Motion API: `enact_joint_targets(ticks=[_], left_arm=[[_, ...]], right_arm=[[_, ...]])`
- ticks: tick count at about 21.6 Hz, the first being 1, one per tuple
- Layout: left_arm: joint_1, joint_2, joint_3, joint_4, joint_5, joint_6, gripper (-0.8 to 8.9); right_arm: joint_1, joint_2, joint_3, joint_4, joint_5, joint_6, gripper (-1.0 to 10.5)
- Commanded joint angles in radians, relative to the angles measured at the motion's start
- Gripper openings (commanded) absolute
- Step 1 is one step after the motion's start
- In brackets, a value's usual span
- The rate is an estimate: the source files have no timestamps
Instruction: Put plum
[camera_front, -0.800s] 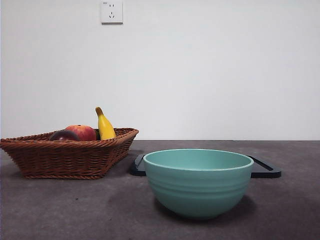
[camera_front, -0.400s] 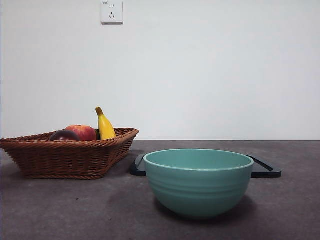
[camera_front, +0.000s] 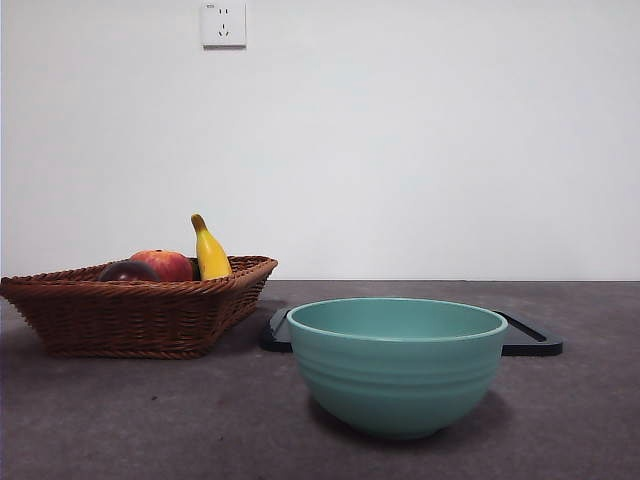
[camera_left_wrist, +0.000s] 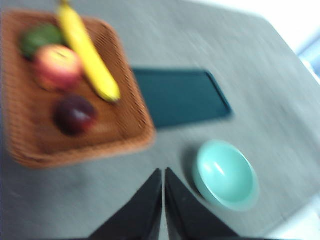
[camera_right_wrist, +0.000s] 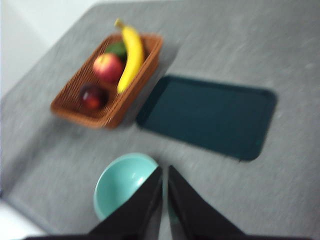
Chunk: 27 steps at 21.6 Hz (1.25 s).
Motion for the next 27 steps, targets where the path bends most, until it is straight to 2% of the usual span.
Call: enact_joint_targets(ticks=[1, 7, 9, 13, 16, 18, 21, 23, 27], left_arm=[[-0.015, 0.018, 0.043, -0.044, 0.039, 0.071, 0.08], [-0.044, 0.024, 0.066, -0.203, 0.064, 0.165, 0.07], [-0.044, 0.024, 0.066, -0.207, 0.064, 0.167, 0.07], [-0.044, 0.024, 0.066, -0.199, 0.064, 0.167, 0.15], [-0.044, 0.023, 0.066, -0.2, 0.063, 0.166, 1.25], [-0.044, 0.023, 0.066, -0.2, 0.063, 0.166, 2.54], [-0.044, 0.023, 0.066, -0.2, 0.063, 0.166, 3.9], [-0.044, 0.024, 0.066, -0.2, 0.063, 0.163, 4.15], [-0.044, 0.024, 0.066, -0.196, 0.062, 0.163, 4.15]], right_arm=[[0.051, 0.049, 0.061, -0.063, -0.007, -0.071, 0.1], [0.168, 0.121, 0.088, -0.201, -0.028, -0.143, 0.1], [0.2, 0.131, 0.088, -0.233, -0.028, -0.166, 0.1], [0.219, 0.13, 0.087, -0.237, -0.027, -0.168, 0.1], [0.219, 0.13, 0.087, -0.237, -0.027, -0.167, 0.1], [0.219, 0.13, 0.087, -0.237, -0.027, -0.164, 0.8], [0.219, 0.13, 0.087, -0.236, -0.026, -0.161, 3.0], [0.219, 0.13, 0.087, -0.236, -0.026, -0.161, 3.9], [0.219, 0.13, 0.087, -0.235, -0.026, -0.161, 3.9]])
